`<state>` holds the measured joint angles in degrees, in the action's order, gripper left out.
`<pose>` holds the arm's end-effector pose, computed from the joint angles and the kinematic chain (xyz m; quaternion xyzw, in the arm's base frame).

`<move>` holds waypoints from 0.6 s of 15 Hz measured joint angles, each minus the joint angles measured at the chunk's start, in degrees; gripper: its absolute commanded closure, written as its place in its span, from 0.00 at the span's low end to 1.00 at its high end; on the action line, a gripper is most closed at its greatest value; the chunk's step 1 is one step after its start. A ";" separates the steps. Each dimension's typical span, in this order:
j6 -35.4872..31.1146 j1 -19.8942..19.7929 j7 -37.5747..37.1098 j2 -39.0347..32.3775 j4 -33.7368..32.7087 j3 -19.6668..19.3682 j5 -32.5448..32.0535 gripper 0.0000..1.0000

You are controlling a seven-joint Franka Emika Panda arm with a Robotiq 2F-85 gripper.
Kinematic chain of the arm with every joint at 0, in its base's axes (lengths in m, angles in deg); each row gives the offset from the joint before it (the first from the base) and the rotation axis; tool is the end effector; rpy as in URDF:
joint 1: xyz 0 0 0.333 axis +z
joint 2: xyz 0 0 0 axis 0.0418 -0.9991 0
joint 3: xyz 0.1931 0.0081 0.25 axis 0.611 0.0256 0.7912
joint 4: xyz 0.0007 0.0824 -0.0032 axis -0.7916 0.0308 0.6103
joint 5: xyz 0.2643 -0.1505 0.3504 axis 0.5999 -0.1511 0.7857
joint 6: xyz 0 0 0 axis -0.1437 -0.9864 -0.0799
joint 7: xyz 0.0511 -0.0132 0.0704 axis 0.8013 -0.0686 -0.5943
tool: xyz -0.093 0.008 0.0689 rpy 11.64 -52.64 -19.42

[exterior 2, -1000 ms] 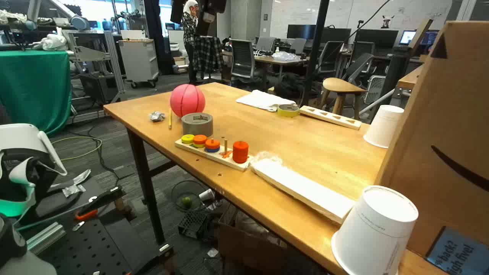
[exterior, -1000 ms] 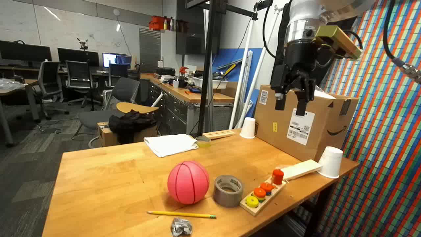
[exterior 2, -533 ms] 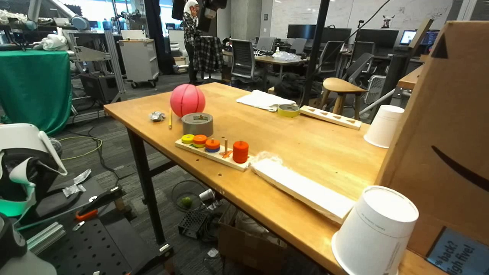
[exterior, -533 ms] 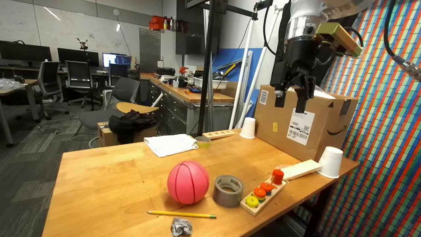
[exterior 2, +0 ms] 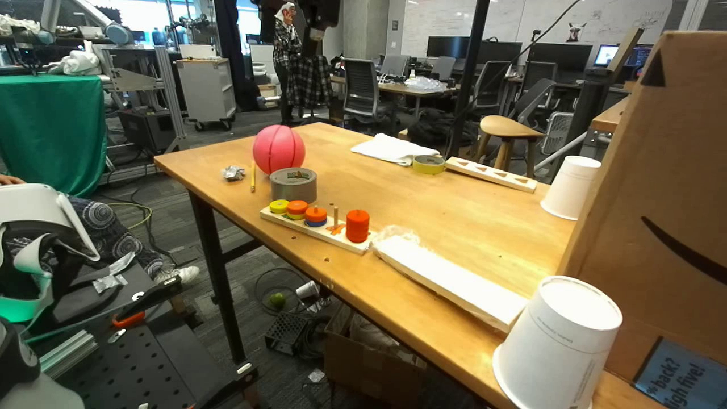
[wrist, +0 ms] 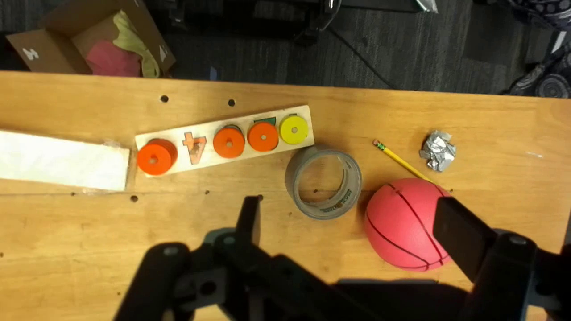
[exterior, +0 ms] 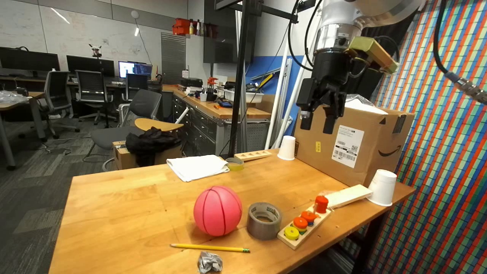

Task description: Move the gray tape and the basketball to the right, respectively

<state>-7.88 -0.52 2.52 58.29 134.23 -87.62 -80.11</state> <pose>0.5026 0.0191 0.5068 -0.9947 -0.0425 0.0577 0.0743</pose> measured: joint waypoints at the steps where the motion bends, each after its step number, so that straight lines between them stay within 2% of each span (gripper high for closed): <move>1: -2.05 0.45 0.77 -0.40 0.17 0.65 0.00 0.00; 9: -17.42 4.53 10.08 -8.14 1.64 4.27 -0.26 0.00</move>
<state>-25.30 4.01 12.60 50.15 135.87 -83.34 -80.38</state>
